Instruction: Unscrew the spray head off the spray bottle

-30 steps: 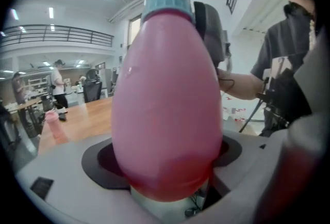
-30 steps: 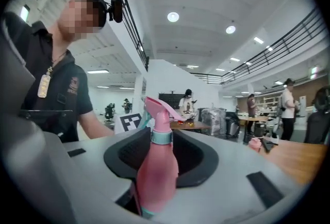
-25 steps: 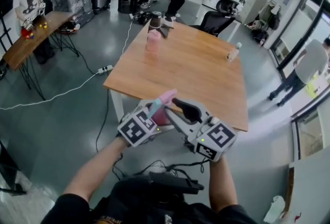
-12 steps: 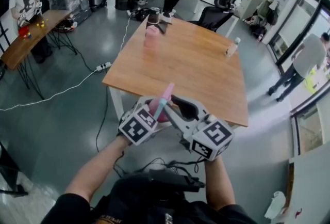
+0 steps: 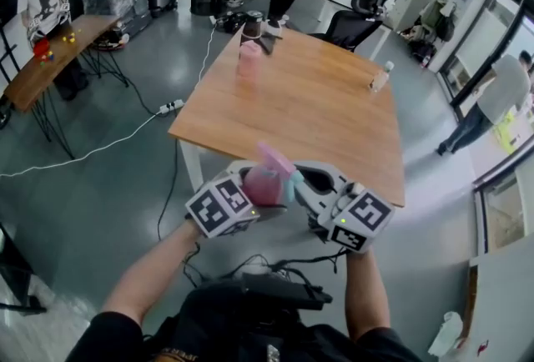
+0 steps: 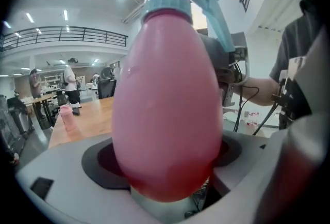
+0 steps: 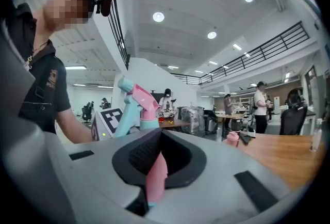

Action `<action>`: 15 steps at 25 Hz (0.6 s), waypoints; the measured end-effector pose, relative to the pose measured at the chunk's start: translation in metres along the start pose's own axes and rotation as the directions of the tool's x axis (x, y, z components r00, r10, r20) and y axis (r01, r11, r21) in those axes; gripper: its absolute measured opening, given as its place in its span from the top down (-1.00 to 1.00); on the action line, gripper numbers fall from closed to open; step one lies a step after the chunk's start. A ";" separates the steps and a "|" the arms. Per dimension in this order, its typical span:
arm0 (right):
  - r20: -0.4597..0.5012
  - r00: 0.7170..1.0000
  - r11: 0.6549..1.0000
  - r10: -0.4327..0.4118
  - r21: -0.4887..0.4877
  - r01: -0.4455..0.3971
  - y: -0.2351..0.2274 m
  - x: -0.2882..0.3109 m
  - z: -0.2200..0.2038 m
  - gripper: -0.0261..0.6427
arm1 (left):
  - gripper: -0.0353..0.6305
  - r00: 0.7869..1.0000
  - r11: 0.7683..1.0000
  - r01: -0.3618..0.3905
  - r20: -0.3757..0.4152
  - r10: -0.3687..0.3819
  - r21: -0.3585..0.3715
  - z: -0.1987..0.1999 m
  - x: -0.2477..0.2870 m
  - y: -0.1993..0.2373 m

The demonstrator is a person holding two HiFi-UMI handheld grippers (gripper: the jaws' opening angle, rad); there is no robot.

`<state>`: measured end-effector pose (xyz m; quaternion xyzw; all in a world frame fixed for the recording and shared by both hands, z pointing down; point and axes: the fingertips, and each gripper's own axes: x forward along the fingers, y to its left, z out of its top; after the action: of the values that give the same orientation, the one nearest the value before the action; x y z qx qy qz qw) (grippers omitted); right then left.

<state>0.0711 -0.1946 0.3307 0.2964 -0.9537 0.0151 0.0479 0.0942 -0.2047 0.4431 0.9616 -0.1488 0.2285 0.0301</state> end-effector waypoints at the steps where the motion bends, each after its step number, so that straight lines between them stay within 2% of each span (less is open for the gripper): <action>1: -0.002 0.999 0.999 -0.035 0.004 0.035 -0.007 -0.003 -0.001 0.89 | -0.38 1.000 1.000 -0.008 0.008 0.008 -0.009 0.001 0.000 0.002; 3: 0.011 0.995 0.994 -0.103 0.022 0.103 -0.020 -0.012 -0.001 0.89 | -0.38 0.999 0.999 -0.041 0.007 0.041 -0.032 -0.001 0.002 0.011; 5: 0.033 0.991 0.991 -0.130 0.030 0.129 -0.021 -0.022 0.005 0.89 | -0.38 0.996 0.995 -0.091 -0.020 0.090 -0.051 -0.007 0.004 0.026; 10: 0.035 0.998 0.998 -0.060 -0.009 0.061 0.010 -0.025 0.021 0.89 | -0.38 0.983 0.983 -0.171 -0.078 0.167 -0.059 -0.015 0.009 0.047; 12: -0.003 0.999 0.999 -0.035 -0.025 0.035 0.020 -0.016 0.018 0.89 | -0.38 0.982 0.984 -0.173 -0.081 0.168 -0.047 -0.013 0.010 0.046; 15: -0.060 0.997 0.997 -0.057 -0.050 0.054 0.016 -0.007 0.008 0.89 | -0.38 0.988 0.989 -0.146 -0.060 0.144 -0.031 -0.006 0.012 0.038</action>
<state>0.0673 -0.1774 0.3216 0.3209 -0.9433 -0.0001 0.0847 0.0899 -0.2436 0.4536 0.9405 -0.2217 0.2550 0.0348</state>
